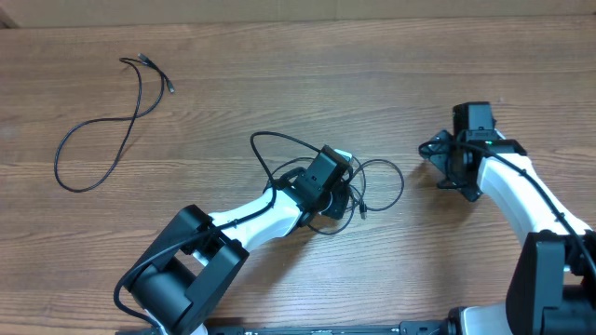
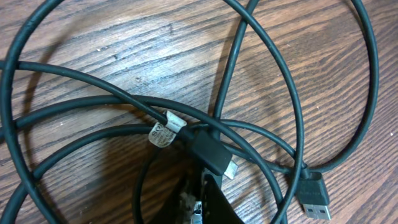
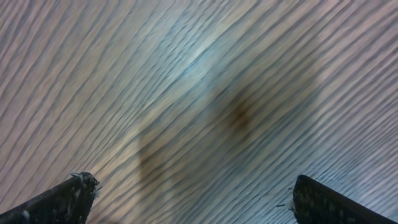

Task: Untangle cables
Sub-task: 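Open the right gripper and move it right away from the cables, then drag the cable bundle left with the left gripper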

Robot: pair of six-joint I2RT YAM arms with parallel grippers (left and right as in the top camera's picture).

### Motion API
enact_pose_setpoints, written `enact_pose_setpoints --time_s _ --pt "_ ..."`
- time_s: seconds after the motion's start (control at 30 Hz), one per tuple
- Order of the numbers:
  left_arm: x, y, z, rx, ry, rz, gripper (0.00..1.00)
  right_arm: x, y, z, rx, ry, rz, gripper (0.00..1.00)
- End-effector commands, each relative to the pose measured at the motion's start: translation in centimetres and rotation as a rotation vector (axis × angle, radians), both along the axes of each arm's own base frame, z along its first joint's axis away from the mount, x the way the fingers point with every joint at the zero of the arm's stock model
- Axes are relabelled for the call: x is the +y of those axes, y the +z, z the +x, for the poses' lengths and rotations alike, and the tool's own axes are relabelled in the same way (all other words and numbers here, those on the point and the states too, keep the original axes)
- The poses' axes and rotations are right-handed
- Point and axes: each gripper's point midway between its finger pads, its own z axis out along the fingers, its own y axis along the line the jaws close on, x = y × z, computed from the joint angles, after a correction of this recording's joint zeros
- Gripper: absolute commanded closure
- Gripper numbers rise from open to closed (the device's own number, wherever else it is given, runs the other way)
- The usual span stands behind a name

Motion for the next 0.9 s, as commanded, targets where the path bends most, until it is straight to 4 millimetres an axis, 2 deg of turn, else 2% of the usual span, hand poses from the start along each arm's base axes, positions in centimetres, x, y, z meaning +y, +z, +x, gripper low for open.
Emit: enact_pose_setpoints --time_s 0.0,0.13,0.3,0.4,0.47,0.53,0.63,0.87 --pt "0.1 0.2 -0.2 -0.004 -0.023 0.007 0.93 -0.2 0.5 0.2 -0.018 0.009 -0.005 0.00" --pt "-0.2 4.0 0.3 -0.075 -0.023 -0.050 0.96 -0.2 0.5 0.2 -0.018 0.009 -0.005 0.00" --pt "0.1 10.5 1.7 -0.234 0.023 -0.122 0.96 -0.2 0.5 0.2 -0.018 0.009 -0.005 0.00" --pt "-0.1 12.3 1.7 -0.250 0.055 -0.174 0.96 -0.2 0.5 0.2 -0.018 0.008 -0.004 0.00" --pt "-0.1 12.0 1.6 -0.225 0.081 -0.185 0.93 -0.2 0.5 0.2 -0.018 0.009 -0.005 0.00" --pt "0.1 11.0 1.4 -0.198 0.088 -0.166 0.86 -0.2 0.5 0.2 -0.018 0.009 -0.005 0.00" --pt "0.1 8.8 1.3 -0.155 0.089 -0.129 0.80 -0.2 0.5 0.2 -0.018 0.009 -0.005 0.00" --pt "0.3 3.6 1.2 -0.056 0.125 -0.066 0.76 -0.2 0.5 0.2 -0.018 0.009 -0.005 0.00"
